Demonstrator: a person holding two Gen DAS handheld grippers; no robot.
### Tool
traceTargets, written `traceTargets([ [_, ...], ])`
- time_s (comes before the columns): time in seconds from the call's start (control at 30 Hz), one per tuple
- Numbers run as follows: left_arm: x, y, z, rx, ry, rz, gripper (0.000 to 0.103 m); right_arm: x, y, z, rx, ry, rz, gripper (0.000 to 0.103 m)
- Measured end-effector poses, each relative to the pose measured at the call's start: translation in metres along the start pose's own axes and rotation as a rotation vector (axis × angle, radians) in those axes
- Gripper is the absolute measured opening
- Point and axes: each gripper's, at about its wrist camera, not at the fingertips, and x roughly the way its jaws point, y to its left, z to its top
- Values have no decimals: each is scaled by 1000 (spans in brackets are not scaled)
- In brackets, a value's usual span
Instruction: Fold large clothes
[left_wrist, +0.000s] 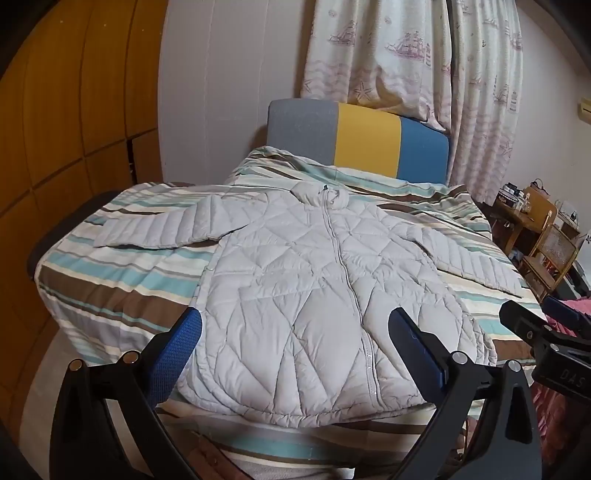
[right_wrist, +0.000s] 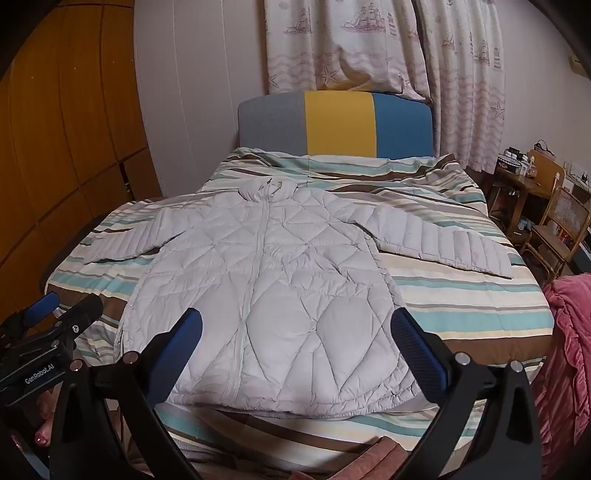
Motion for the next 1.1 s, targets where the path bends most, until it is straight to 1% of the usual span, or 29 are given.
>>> traceTargets([
  [0.33, 1, 0, 1, -14, 17, -7, 100, 0, 1, 0, 5, 6, 2, 101],
  [1.1, 0, 0, 0, -18, 18, -8, 100, 9, 1, -6, 6, 15, 5, 101],
])
